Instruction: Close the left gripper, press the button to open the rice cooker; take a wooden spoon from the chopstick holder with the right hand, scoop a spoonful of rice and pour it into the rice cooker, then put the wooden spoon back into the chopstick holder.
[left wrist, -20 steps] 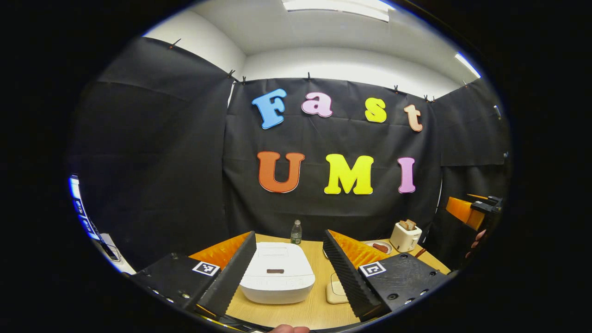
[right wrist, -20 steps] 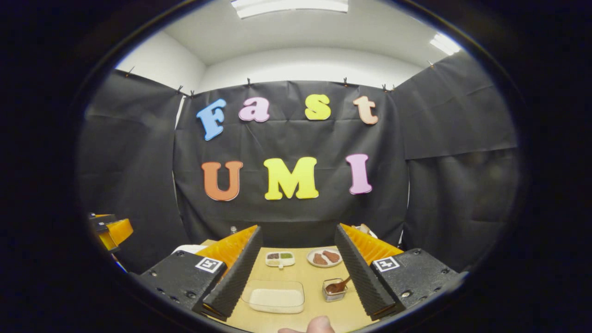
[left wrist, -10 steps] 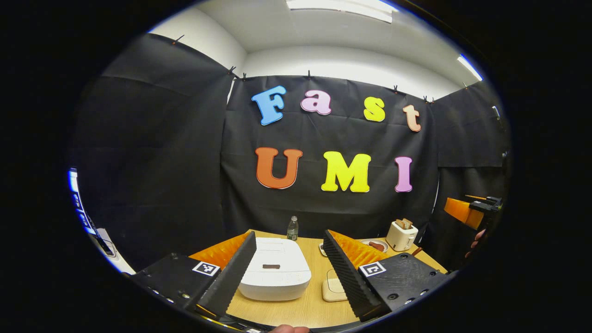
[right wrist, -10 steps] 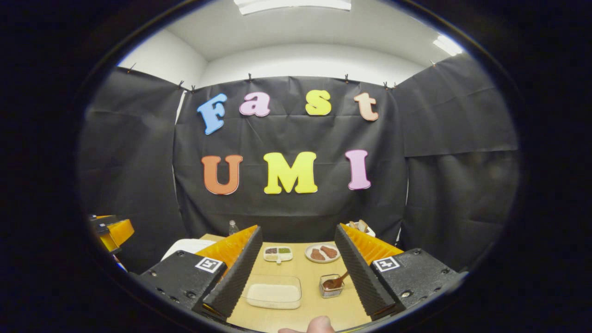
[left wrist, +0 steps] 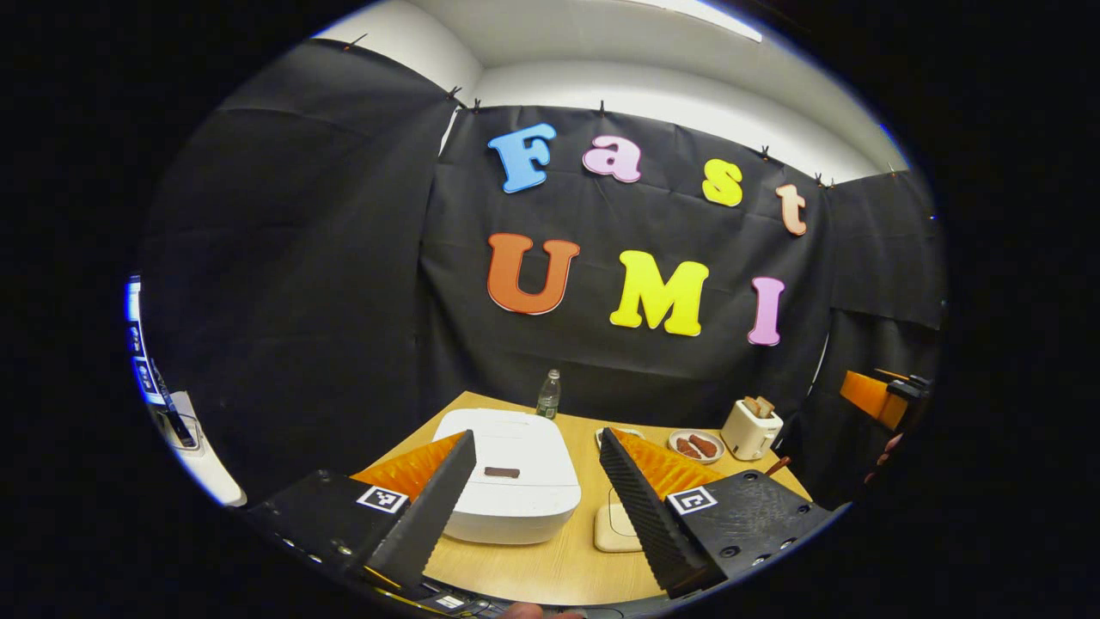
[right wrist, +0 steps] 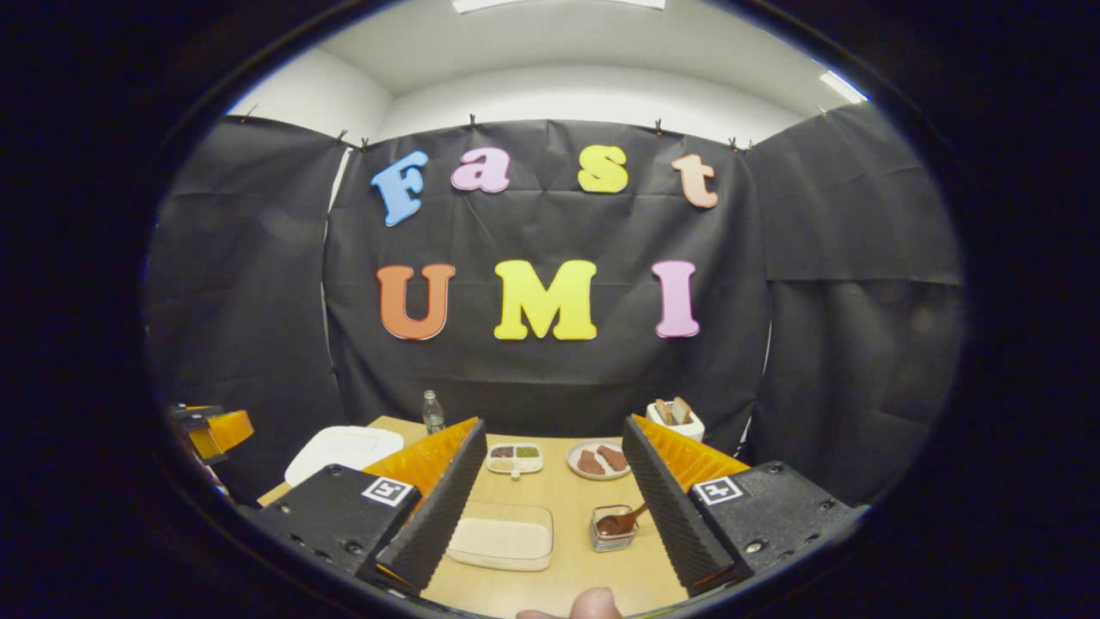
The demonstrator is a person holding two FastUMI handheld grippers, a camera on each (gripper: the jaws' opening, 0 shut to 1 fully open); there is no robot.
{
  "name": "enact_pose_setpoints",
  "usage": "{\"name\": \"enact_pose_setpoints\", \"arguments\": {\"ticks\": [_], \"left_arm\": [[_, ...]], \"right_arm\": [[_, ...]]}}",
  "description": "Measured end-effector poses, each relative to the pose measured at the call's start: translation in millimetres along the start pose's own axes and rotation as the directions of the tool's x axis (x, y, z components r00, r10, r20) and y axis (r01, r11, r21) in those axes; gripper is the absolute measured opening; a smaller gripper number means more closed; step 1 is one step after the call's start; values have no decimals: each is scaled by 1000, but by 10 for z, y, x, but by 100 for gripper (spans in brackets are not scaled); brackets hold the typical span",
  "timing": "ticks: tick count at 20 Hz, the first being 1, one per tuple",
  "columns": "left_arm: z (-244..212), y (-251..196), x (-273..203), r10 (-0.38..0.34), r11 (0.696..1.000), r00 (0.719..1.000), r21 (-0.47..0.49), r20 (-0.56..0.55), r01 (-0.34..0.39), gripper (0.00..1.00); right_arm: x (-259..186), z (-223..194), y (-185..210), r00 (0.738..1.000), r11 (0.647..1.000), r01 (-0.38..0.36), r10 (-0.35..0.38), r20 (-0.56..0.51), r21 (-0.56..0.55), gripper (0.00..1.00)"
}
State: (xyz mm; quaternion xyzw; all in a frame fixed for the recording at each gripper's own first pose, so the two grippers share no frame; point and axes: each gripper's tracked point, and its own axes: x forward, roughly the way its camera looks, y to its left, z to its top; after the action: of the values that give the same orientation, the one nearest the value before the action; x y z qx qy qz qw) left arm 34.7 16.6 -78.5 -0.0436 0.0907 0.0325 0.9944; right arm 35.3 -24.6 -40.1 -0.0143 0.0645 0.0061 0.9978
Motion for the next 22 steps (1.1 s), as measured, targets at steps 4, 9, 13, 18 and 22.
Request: {"name": "enact_pose_setpoints", "arguments": {"ticks": [4, 9, 13, 18, 22], "left_arm": [[-169, 70, 480, 35, 999, 993, 36, -110, -31, 70], [-446, 247, 970, 90, 996, 950, 31, -300, -84, 12], [-758, 282, 1253, 33, 997, 894, -52, -446, -63, 0], [-1029, 405, 1548, 16, 993, 844, -90, -537, -76, 0], [-1237, 573, 1574, 25, 987, 801, -111, -598, -114, 0]], "right_arm": [[341, -32, -231, 1000, 999, -1, 1, 11, 41, 100], [751, -183, -628, 999, 994, 29, -28, -17, 105, 100], [976, -372, -858, 997, 990, 54, -47, -56, 133, 100], [1138, -458, -1107, 994, 986, 86, -76, -75, 140, 100], [1236, -578, -1270, 989, 982, 119, -104, -107, 144, 100]]}}
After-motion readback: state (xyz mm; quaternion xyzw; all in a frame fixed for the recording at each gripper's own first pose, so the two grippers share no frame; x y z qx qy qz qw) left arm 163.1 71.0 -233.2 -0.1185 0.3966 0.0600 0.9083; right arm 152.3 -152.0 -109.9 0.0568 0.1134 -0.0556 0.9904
